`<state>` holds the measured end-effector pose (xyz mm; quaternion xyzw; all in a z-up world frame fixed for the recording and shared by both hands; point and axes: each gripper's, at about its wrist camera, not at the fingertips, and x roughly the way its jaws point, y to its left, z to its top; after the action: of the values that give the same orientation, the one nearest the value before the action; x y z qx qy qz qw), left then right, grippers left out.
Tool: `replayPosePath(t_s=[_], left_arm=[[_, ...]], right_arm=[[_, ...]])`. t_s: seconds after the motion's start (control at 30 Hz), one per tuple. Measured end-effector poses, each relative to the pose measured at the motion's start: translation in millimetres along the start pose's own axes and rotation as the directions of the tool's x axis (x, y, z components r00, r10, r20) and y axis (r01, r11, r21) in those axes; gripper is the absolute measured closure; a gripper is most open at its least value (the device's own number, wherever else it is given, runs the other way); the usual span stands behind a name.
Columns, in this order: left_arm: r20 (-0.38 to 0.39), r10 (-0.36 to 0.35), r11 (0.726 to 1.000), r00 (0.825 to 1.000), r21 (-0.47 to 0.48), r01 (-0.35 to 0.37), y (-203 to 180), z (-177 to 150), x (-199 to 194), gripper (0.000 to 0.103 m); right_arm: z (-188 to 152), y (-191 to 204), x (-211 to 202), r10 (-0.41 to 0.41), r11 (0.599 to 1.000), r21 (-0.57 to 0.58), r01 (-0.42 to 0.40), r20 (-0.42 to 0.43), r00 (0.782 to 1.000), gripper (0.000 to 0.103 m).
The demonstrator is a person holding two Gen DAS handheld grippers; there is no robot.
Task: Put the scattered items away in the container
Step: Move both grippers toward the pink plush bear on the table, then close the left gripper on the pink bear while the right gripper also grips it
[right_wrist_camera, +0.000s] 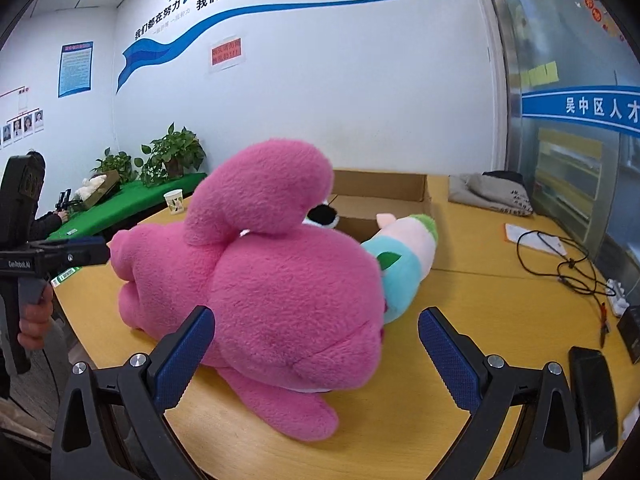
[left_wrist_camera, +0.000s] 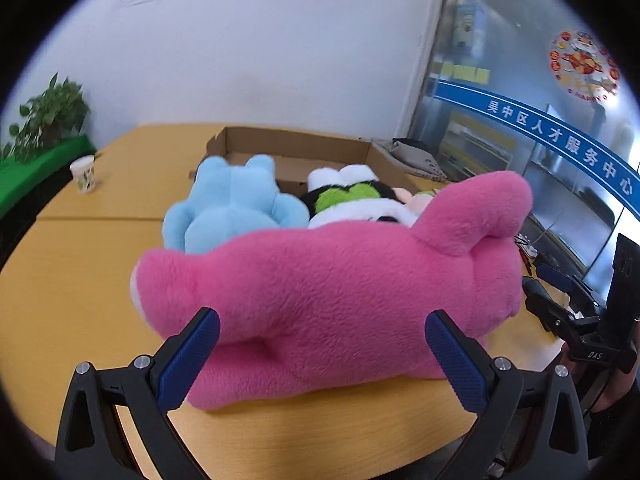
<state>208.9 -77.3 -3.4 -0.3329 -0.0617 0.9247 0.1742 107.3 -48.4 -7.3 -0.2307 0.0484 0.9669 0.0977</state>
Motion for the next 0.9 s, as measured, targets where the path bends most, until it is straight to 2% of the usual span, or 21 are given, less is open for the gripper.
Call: replayPosePath(t_s=[0.13, 0.23, 0.33, 0.43, 0.53, 0.57, 0.77, 0.9], left_arm=[[-0.027, -0.033, 0.997, 0.999, -0.067, 0.031, 8, -9, 18, 0.001], [-0.052, -0.064, 0.995, 0.997, -0.081, 0.059, 11, -18, 35, 0.001], [-0.086, -0.103, 0.989, 0.991, -0.112, 0.093, 17, -25, 54, 0.001], [-0.047, -0.131, 0.987, 0.99, -0.102, 0.125, 19, -23, 60, 0.001], [-0.027, -0.16, 0.982, 0.987, -0.109, 0.156, 19, -23, 63, 0.001], [-0.032, -0.171, 0.979, 0.985, -0.117, 0.166, 20, -24, 65, 0.004], [-0.051, -0.175, 0.981, 0.983, -0.096, 0.17, 17, -24, 63, 0.016], [-0.044, -0.189, 0.976, 0.981, -0.123, 0.182, 20, -26, 58, 0.027]], right_arm=[[3, 0, 17, 0.023, 1.0, 0.005, -0.023, -0.03, 0.999, 0.0], [4, 0, 28, 0.041, 0.999, -0.007, -0.041, -0.026, 0.999, 0.0], [0, -7, 46, 0.068, 0.998, 0.018, -0.067, -0.059, 0.996, 0.0], [-3, -20, 59, 0.132, 0.989, 0.081, -0.127, -0.068, 0.989, 0.0], [-3, -26, 66, 0.146, 0.984, 0.115, -0.138, -0.059, 0.988, 0.0], [-3, -27, 67, 0.147, 0.982, 0.124, -0.14, -0.056, 0.988, 0.0], [-11, -17, 62, 0.112, 0.987, 0.119, -0.108, -0.028, 0.993, 0.016], [-9, -11, 59, 0.108, 0.987, 0.127, -0.1, -0.06, 0.992, 0.022]])
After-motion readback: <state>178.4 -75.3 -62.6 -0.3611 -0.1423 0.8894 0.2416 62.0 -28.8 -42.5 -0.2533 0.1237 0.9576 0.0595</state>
